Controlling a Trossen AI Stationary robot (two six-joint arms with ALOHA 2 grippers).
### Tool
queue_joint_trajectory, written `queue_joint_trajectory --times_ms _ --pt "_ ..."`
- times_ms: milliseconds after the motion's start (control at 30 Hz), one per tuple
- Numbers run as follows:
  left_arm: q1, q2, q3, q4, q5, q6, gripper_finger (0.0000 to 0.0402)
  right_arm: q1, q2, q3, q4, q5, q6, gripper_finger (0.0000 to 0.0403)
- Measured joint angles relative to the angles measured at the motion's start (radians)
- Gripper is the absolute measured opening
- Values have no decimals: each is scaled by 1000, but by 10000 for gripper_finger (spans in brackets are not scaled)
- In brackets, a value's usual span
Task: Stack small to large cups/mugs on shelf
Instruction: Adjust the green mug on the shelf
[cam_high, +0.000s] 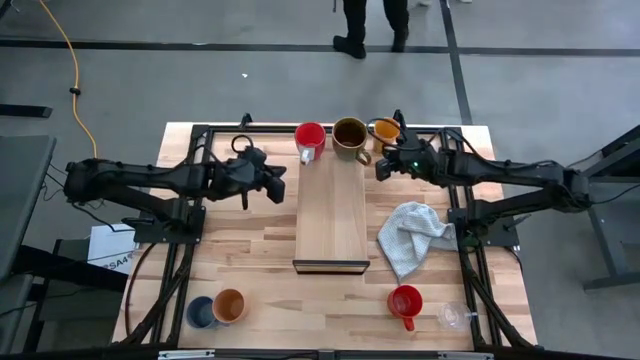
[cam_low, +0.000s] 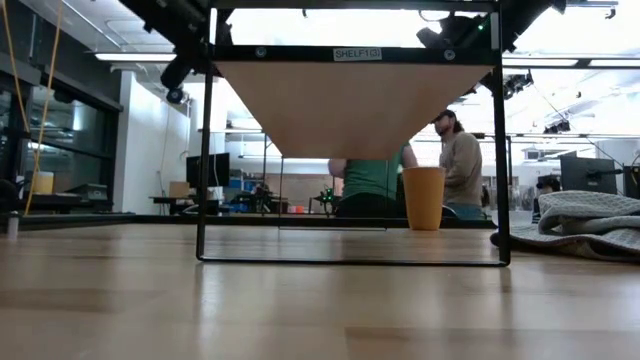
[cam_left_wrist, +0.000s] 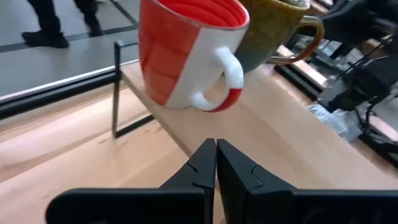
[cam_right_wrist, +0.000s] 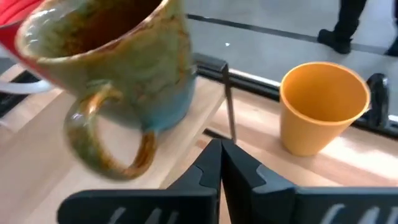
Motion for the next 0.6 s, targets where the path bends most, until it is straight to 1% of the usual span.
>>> queue_joint_trajectory --times_ms 67,167,233,433,600 --pt "3 0 -22 61 11 8 1 -20 15 0 29 -11 -6 1" --pt "28 0 -44 122 60 19 1 -37 32 0 80 -90 -13 0" --pt "45 0 -44 144 83 18 1 -36 39 0 102 -122 -9 0" --pt "95 0 -44 146 96 17 0 -24 38 0 138 -146 -5 0" --pt "126 25 -44 182 183 14 0 -24 38 0 157 -193 15 0"
